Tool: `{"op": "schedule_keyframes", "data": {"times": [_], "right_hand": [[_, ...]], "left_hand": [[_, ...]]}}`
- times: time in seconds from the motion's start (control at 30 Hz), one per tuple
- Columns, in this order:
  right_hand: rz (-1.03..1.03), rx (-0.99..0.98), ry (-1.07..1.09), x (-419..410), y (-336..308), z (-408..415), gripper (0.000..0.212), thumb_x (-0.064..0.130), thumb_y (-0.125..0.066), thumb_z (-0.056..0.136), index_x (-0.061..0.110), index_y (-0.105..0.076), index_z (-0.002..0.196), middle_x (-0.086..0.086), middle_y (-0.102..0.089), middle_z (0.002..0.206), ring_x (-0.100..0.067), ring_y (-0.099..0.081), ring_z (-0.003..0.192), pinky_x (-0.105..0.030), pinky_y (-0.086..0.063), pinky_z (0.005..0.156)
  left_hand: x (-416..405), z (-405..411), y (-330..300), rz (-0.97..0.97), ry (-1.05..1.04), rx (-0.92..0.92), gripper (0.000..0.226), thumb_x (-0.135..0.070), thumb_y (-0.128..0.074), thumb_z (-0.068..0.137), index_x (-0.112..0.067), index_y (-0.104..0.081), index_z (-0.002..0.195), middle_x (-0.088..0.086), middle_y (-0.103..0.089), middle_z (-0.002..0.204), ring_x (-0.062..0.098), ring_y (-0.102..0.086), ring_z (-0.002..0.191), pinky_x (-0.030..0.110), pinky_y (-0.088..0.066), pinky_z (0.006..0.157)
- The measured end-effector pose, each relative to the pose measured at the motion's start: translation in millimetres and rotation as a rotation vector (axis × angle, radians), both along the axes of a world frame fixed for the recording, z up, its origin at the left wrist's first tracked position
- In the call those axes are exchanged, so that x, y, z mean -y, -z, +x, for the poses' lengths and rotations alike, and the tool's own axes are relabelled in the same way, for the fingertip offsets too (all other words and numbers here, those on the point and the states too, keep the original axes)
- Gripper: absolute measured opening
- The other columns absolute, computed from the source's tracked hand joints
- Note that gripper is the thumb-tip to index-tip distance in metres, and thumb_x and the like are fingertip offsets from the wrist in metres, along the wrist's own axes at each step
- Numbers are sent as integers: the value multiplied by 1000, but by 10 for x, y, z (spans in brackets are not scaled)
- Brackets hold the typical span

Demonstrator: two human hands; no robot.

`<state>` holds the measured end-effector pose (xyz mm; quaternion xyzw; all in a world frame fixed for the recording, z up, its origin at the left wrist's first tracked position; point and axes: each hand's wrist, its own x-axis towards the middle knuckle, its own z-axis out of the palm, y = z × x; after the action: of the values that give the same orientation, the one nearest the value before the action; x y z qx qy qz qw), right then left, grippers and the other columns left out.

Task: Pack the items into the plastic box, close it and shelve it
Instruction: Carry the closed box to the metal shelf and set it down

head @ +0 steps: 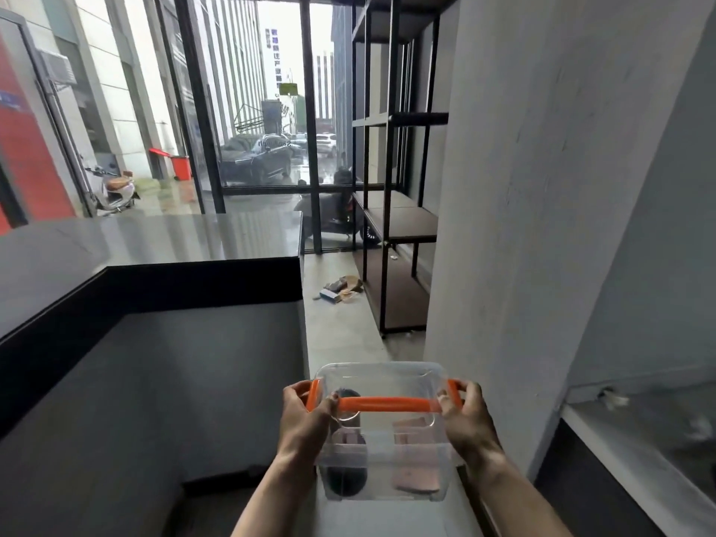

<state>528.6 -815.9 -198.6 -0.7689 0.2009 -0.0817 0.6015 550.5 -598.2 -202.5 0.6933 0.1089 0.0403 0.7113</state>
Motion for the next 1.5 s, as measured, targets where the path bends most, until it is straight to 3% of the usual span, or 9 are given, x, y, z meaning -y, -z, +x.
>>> {"op": "schedule_keyframes", "data": {"times": [0.07,0.2,0.37,0.53,0.63,0.77,0.97,1.13,1.5], "right_hand": [[-11,-11,-4,27,29,338,28,28,-47,103,25,-42,130,-7,-58,118,-26,-60,100,-41,-56,80],[-22,5,-4,48,93,1222,29,28,-46,103,26,-40,132,-4,-54,116,-13,-57,84,-23,-45,55],[-68,6,46,42,58,2528,33,31,-45,103,22,-42,135,-7,-57,123,-25,-56,104,-38,-48,86],[-46,-5,69,139,-38,3856,34,31,-45,103,22,-42,135,-8,-56,126,-25,-57,104,-37,-48,84],[-20,-7,78,258,-44,4517,31,33,-44,104,23,-41,133,-7,-57,120,-18,-60,90,-31,-52,65],[-29,4,101,478,-5,5470,35,33,-45,103,21,-42,136,-8,-57,123,-27,-58,105,-43,-53,87],[-21,56,61,870,101,7175,28,33,-47,102,21,-47,127,-8,-60,118,-24,-59,98,-39,-50,83],[15,70,-27,1123,-50,8726,27,30,-48,102,21,-48,128,8,-57,96,-2,-55,79,-19,-41,54],[3,58,-188,826,56,11781,31,35,-46,102,22,-46,130,-1,-63,108,-12,-62,87,-23,-47,59]], "left_hand": [[27,345,61,-20,11,-3,42,-17,-72,86,-13,-45,118,0,-58,97,8,-59,78,6,-44,38],[37,1197,143,-34,19,1,46,-24,-72,86,-18,-42,121,-1,-57,101,8,-59,81,10,-45,39],[50,2589,93,-39,35,0,45,-26,-72,87,-18,-43,121,3,-58,105,9,-60,81,8,-44,37],[132,3997,-27,-10,57,18,49,-31,-73,84,-22,-43,121,3,-59,106,7,-61,80,12,-46,42],[268,4709,-30,8,73,8,50,-32,-73,83,-23,-43,122,2,-58,106,10,-61,82,17,-51,46],[479,5656,-10,37,83,10,53,-35,-73,83,-22,-41,124,5,-57,111,12,-60,86,29,-57,63],[860,7206,56,42,42,-2,56,-38,-73,82,-24,-41,125,3,-56,115,6,-55,85,20,-42,55],[1085,8509,-89,28,-44,-2,57,-36,-76,80,-22,-43,124,5,-57,115,21,-58,98,30,-45,69],[776,11286,17,-4,-180,17,45,-32,-75,82,-23,-45,115,-1,-58,107,10,-58,91,25,-45,62]]}}
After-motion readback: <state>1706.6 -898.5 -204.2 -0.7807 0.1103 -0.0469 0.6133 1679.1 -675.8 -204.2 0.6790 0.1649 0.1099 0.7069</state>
